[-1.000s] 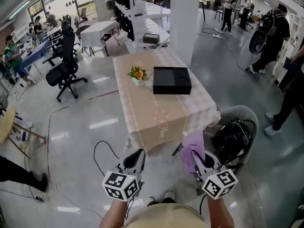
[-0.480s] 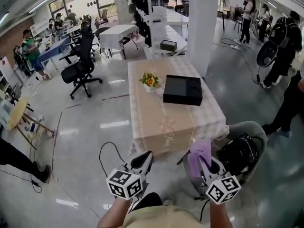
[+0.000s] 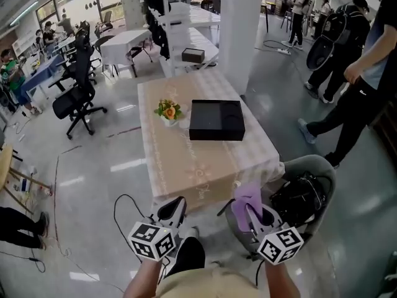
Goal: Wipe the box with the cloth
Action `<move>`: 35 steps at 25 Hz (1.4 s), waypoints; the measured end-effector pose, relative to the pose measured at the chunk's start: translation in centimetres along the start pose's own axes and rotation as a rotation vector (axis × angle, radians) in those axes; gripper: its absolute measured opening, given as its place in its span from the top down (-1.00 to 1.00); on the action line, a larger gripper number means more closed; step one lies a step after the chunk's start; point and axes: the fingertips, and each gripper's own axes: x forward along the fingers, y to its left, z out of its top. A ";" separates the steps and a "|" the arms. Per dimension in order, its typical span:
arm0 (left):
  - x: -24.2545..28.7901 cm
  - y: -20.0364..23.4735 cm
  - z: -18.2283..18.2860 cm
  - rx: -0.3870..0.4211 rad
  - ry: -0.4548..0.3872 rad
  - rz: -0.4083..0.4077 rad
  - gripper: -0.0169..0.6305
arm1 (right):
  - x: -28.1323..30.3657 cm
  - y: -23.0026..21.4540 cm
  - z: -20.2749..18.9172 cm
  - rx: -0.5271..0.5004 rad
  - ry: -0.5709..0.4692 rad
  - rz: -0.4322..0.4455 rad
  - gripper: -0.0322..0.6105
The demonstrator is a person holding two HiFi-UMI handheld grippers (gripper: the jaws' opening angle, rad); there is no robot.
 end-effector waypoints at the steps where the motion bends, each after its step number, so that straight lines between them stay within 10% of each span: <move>1: 0.9 0.6 0.1 0.009 0.013 -0.010 0.90 | 0.7 -0.5 0.3 0.007 -0.001 -0.019 0.67; 19: 12.7 11.5 4.7 0.128 0.079 -0.177 0.88 | 13.5 -6.9 7.7 -0.027 -0.083 -0.300 0.67; 22: 14.3 12.9 5.1 0.122 0.088 -0.192 0.56 | 14.8 -7.9 8.1 -0.044 -0.068 -0.327 0.67; 35: 19.2 14.6 4.6 0.044 0.130 -0.169 0.25 | 21.4 -17.1 14.3 -0.183 -0.057 -0.403 0.67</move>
